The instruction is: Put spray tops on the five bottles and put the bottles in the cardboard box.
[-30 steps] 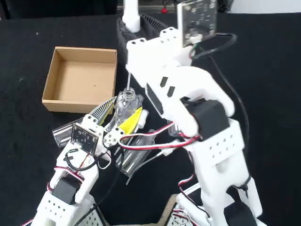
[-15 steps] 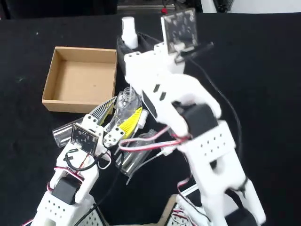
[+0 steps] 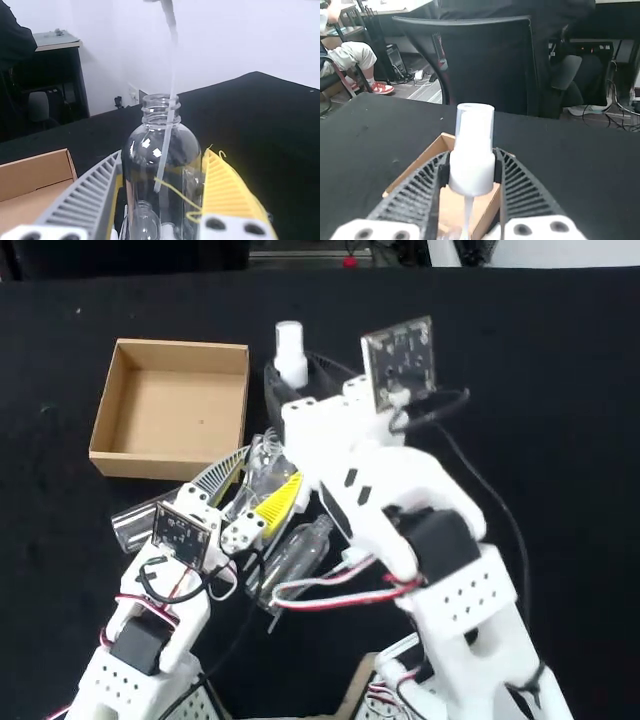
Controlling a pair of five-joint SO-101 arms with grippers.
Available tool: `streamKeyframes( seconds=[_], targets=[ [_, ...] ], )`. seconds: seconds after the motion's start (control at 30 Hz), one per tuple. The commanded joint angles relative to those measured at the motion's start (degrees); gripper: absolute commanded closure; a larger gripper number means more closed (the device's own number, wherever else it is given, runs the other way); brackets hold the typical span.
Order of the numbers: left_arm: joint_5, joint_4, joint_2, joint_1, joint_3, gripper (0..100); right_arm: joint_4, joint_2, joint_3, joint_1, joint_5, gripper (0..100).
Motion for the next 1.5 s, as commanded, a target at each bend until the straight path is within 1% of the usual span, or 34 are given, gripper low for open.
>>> streamKeyframes(
  seconds=[0.0, 0.13, 0.37, 0.43, 0.53, 0.63, 0.7, 0.8, 0.87, 1.0, 1.2, 1.3, 1.4, 1.47],
  targets=[
    [-0.09, 0.00, -0.70, -0.22, -0.40, 84, -1.41, -4.44, 3.47, -0.53, -0.09, 94.0],
    [-0.09, 0.09, -0.70, -0.22, -0.31, 84, -3.69, -6.64, 7.69, -0.35, -0.09, 93.9],
    [-0.09, 0.09, -0.70, -0.22, -0.31, 84, 2.90, -9.36, 8.57, -0.97, -0.09, 93.8],
    [-0.09, 0.09, -0.70, -0.22, -0.31, 84, 3.43, -9.71, 8.66, -3.34, 0.00, 93.8],
    [-0.09, -0.18, -0.79, -0.22, 0.22, 84, 2.81, -9.80, 9.10, -6.33, 5.36, 93.8],
    [-0.09, -0.26, -0.79, -0.22, 0.84, 84, 2.64, -9.71, 9.27, -6.42, 8.70, 93.6],
    [-0.18, -0.26, -0.79, -0.22, 0.84, 84, 3.16, -9.71, 9.36, -6.42, 8.70, 90.8],
    [-0.26, -0.26, -0.79, -0.22, 0.84, 84, 4.40, -9.71, 9.45, -6.51, 8.70, 80.5],
    [-0.35, -0.26, -0.79, -0.22, 0.84, 84, 4.66, -9.89, 9.45, -6.59, 8.70, 76.1],
    [-0.44, -0.26, -0.79, -0.22, 0.84, 84, 4.57, -10.07, 9.19, -6.59, 9.05, 78.4],
    [-0.53, -0.26, -0.79, -0.40, 0.84, 84, 4.92, -11.03, 6.37, -5.54, 9.05, 78.6],
    [-0.44, -0.26, -0.79, -4.79, -0.22, 84, 5.80, -14.29, 2.59, -0.97, 8.79, 78.6],
    [0.00, 0.26, -0.79, -13.76, -4.44, 84, 6.68, -17.01, 2.33, 4.84, 8.70, 78.6],
    [0.00, 0.26, -0.79, -20.18, -7.78, 84, 8.09, -17.36, 4.70, 7.47, 8.70, 78.6]
  ],
)
